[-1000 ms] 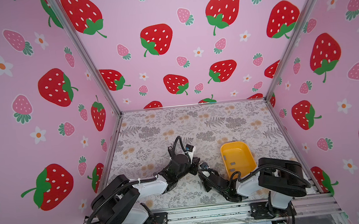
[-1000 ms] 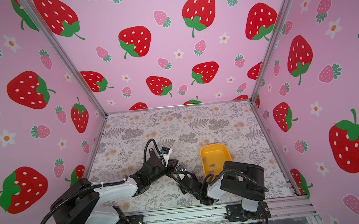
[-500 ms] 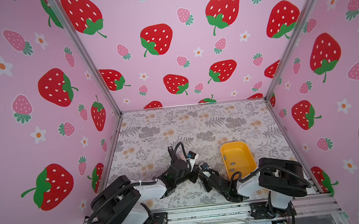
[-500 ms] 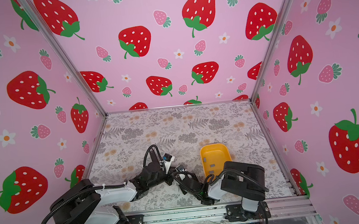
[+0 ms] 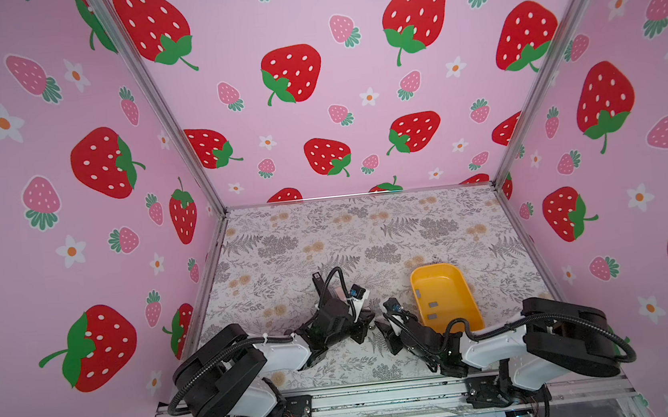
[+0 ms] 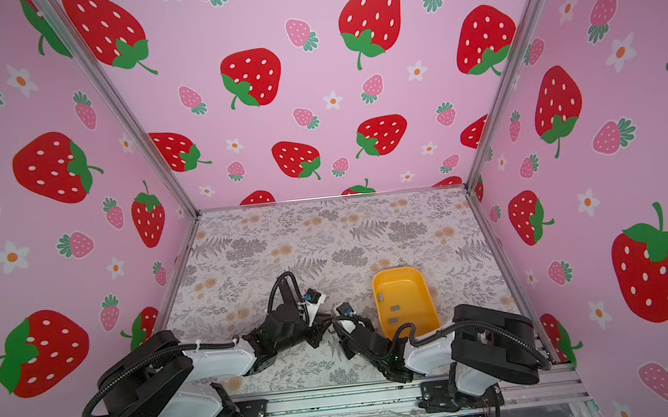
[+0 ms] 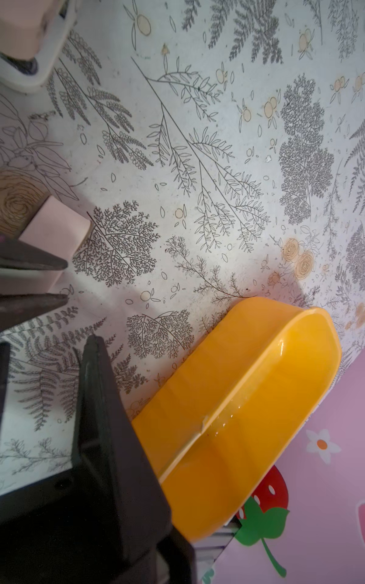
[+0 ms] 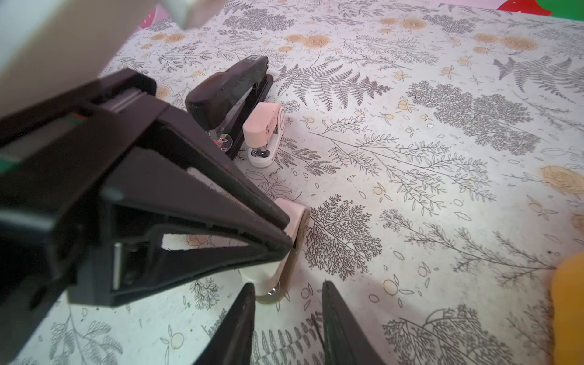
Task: Load the staples into the stapler
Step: 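Bring the left gripper onto the beige stapler's raised top, then press the beige stapler's top down between both grippers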
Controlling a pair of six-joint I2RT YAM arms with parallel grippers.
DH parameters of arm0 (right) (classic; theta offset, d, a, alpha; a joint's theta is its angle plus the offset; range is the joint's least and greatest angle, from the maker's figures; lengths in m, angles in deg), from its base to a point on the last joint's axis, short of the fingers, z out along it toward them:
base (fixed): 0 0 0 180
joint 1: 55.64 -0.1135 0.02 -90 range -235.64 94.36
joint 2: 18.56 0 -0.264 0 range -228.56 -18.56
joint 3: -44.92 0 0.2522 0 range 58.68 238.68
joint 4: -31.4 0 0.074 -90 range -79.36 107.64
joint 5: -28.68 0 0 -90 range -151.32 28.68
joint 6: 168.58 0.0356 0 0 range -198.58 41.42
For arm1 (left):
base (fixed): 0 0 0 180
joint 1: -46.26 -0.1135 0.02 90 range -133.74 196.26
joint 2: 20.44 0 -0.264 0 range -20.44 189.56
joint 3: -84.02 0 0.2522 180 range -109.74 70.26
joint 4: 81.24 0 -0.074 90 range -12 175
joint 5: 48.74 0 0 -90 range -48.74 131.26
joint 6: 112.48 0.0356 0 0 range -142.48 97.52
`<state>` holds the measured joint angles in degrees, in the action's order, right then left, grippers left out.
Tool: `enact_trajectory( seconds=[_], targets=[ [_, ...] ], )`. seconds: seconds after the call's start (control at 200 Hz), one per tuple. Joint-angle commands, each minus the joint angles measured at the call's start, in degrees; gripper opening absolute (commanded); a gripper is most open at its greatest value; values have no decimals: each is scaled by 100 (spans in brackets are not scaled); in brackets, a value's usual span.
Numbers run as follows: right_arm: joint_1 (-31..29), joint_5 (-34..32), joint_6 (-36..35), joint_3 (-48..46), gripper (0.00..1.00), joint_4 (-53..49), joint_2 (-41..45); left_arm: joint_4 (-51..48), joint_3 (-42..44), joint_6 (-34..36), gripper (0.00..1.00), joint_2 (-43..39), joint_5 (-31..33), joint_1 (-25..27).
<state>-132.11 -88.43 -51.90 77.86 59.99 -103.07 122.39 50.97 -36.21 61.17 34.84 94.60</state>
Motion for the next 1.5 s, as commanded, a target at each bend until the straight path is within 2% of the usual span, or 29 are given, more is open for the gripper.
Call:
enact_trajectory(
  seconds=[0.0,0.25,0.52,0.75,1.131,1.346,1.496],
  targets=[
    [-17,-109,-105,-94,35,-41,223,-608,25,-45,20,-316,299,45],
    [-17,-139,-276,25,34,-77,394,-1074,142,-51,23,-1013,773,51],
    [26,-237,-321,490,32,-208,37,-753,171,-37,22,-590,678,62],
    [144,-231,-243,757,32,-341,-340,-764,134,21,21,-558,586,73],
    [176,-81,-62,810,30,-311,-770,-758,231,62,20,-635,606,71],
    [176,-81,-16,794,29,-289,-874,-642,258,110,20,-596,344,114],
    [176,-76,1,793,29,-262,-922,-587,276,103,20,-541,444,169]
  ],
)
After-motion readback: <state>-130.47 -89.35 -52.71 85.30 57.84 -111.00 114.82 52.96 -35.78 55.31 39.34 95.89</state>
